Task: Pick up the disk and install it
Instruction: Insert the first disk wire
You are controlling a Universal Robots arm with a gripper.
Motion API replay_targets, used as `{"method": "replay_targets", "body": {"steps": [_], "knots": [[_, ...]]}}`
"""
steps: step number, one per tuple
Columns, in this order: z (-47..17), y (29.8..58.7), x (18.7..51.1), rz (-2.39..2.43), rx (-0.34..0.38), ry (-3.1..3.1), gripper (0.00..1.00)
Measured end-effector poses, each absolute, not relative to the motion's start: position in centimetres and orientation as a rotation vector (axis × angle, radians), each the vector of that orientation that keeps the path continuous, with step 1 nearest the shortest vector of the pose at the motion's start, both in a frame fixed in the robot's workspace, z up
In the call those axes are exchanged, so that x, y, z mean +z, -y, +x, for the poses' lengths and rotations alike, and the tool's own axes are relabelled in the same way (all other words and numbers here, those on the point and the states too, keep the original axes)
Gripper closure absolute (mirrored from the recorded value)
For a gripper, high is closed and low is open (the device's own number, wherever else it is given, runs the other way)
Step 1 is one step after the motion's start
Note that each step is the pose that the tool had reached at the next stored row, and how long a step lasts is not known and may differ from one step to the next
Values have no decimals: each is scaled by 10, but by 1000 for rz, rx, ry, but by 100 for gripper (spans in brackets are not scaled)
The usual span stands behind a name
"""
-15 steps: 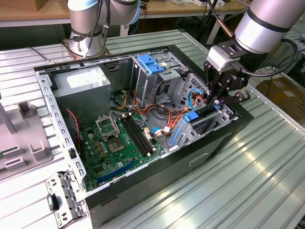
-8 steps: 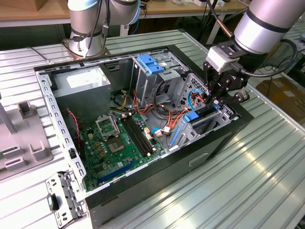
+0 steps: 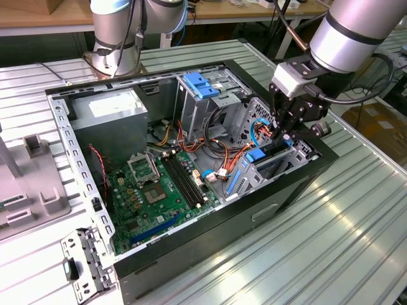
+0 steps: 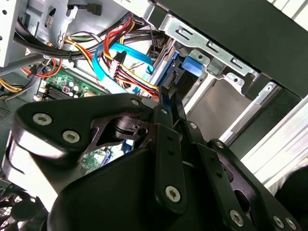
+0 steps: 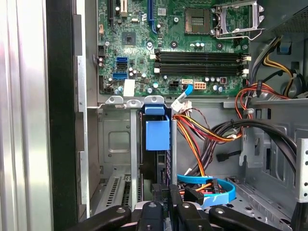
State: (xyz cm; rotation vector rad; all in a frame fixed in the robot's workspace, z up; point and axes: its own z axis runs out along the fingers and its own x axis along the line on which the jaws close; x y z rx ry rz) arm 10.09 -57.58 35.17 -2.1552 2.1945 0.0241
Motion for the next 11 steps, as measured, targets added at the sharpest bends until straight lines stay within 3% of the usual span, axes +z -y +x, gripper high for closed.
{"method": "replay_targets", "body": {"steps": [11], "knots": [[106, 574, 347, -2158, 24, -2193, 83]]}}
